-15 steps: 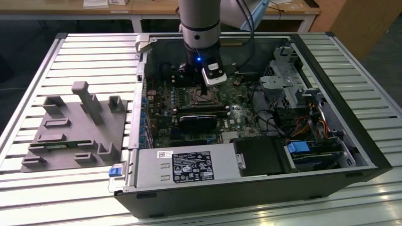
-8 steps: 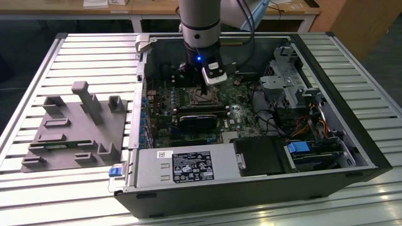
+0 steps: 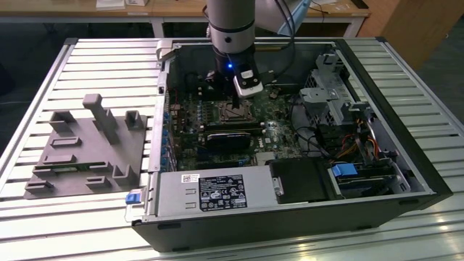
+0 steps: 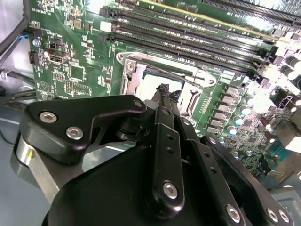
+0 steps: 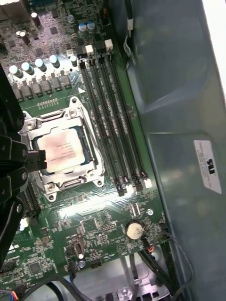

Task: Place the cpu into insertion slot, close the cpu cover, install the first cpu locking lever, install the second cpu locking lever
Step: 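Install the second cpu locking lever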

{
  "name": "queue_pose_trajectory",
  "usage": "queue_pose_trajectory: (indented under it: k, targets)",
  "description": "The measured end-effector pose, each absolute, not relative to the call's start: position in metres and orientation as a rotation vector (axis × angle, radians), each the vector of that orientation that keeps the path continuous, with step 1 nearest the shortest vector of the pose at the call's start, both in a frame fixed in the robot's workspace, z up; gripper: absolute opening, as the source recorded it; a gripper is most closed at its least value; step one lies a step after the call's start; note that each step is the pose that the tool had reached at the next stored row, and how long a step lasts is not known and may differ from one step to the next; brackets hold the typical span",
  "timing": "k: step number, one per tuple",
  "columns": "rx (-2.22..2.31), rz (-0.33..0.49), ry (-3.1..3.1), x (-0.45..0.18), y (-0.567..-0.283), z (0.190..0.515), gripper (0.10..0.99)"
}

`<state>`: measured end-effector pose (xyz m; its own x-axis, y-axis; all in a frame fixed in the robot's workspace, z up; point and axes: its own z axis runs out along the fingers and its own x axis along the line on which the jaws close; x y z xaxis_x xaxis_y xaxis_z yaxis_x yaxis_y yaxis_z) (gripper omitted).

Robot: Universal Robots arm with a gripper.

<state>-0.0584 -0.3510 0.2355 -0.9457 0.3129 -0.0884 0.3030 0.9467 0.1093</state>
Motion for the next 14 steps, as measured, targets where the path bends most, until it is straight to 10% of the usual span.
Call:
queue_pose_trajectory:
  k: [14]
  targets:
    - [0.475, 0.143, 2.996, -0.056, -0.375, 0.236, 0.102]
